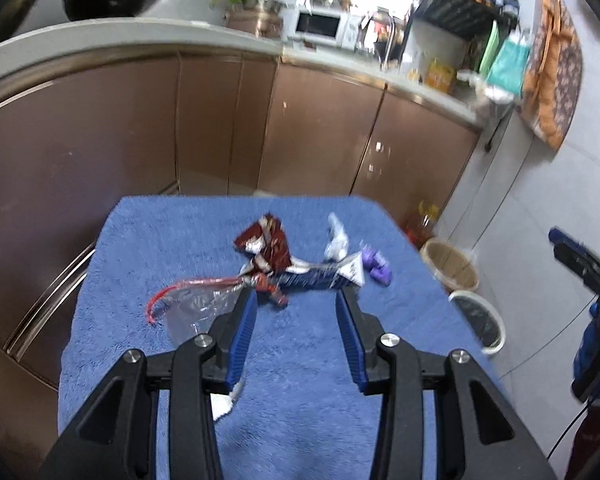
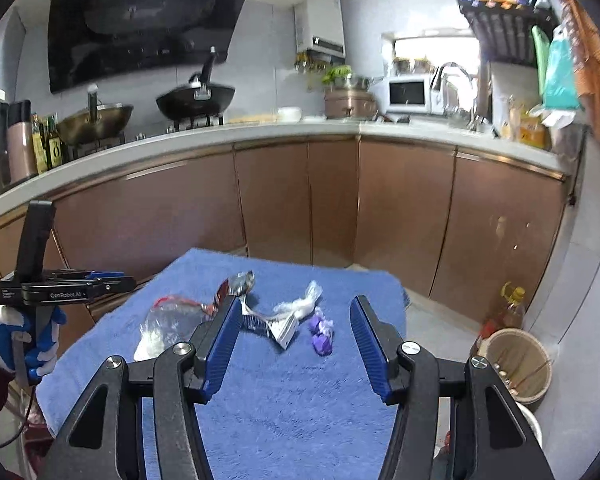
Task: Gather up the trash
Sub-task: 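Return both tools over the table, then grasp the clear plastic bag with the left gripper while right grasps purple glove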
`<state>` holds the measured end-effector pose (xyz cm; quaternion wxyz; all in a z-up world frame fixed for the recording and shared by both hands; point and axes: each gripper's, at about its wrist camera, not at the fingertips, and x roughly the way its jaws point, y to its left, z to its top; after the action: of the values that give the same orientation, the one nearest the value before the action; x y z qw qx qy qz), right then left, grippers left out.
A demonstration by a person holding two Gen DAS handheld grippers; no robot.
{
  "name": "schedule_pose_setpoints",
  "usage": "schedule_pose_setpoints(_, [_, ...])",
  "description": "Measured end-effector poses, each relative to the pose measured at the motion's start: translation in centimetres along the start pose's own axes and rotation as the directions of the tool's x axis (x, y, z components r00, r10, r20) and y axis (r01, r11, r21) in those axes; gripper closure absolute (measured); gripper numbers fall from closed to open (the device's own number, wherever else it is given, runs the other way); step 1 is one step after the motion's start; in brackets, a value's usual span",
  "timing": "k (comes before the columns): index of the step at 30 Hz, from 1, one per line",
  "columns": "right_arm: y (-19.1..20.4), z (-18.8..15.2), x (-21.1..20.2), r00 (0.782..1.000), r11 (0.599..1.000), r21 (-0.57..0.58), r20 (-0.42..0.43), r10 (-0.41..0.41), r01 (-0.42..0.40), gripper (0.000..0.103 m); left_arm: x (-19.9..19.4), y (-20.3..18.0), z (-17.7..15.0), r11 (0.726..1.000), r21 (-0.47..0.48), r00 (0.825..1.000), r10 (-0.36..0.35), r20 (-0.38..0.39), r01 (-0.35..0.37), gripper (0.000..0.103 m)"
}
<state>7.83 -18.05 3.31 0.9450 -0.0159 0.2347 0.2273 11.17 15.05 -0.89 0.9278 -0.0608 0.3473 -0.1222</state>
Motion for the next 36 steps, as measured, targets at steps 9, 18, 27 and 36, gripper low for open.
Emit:
schedule_pose_setpoints(9, [-1.9,-1.9,7.7,0.992,0.999,0.028,-0.112,0.050,-0.047,0.049,8.2,2.1,-0.4,0.999,0.039,0.991,0.033,-0.132,-0.028,0.064])
schedule_pose_setpoints(18, [-4.5,-3.9,13.3,0.980,0.995,0.083,-0.184,0.070,-0.055,0.049,13.3,4.6,0.0,0.997,0.029,0.979,0.070,-0.190,-0.066,0.064])
schedule_pose_setpoints(27, [-5.8,-4.8,17.3,0.971,0.993,0.104,-0.223,0.085,-0.063,0.049,17.2,5.3,-0.9,0.997,0.028,0.960,0.073,-0.271,-0.068,0.064])
schedule_pose_setpoints(36, [-4.9,-5.0,20.8,0.959,0.991,0.085,-0.255,0.124,-0.105,0.049,18.8,6.4,-1.5,0.998,0.008,0.956,0.068,-0.286,-0.069,0.070])
